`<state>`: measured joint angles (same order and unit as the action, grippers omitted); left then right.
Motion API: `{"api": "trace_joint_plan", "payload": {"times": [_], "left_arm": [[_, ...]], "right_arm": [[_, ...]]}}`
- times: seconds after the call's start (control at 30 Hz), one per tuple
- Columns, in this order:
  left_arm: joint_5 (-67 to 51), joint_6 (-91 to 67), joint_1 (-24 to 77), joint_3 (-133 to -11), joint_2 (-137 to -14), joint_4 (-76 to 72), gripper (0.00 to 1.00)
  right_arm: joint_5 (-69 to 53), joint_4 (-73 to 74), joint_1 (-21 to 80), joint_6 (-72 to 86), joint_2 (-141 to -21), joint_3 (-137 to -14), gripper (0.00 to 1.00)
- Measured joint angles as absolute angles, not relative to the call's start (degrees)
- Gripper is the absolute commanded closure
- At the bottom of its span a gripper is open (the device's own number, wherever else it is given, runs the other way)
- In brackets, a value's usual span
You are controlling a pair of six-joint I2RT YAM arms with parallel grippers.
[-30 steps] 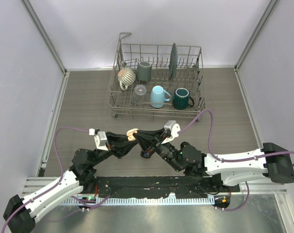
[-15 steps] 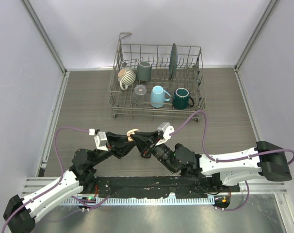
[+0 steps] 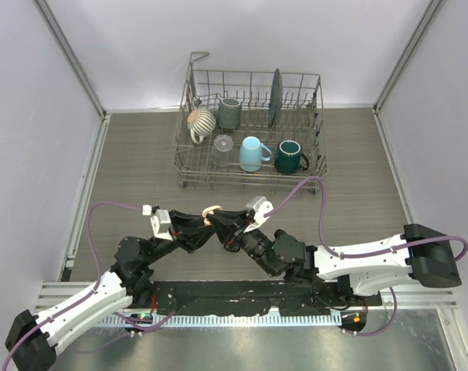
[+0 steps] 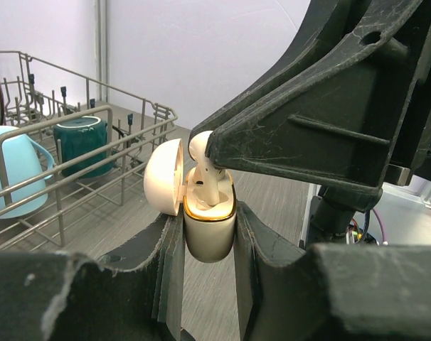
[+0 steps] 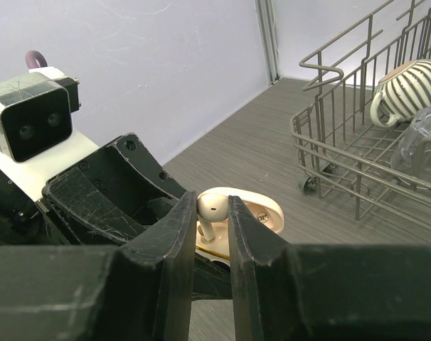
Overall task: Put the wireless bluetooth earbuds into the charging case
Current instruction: Place the earbud in the charging case.
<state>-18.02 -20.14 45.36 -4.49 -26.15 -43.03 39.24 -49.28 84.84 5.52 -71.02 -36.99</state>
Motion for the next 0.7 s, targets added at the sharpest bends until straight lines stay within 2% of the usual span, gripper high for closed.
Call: {"api": "trace_joint_plan", "payload": {"times": [0.7], "left_arm": [[-18.1, -20.4, 45.4, -4.6, -26.9, -43.6, 1.00]], "right_arm": [[39.8, -50.9, 85.0, 6.2, -71.6, -37.0, 0.99]]}}
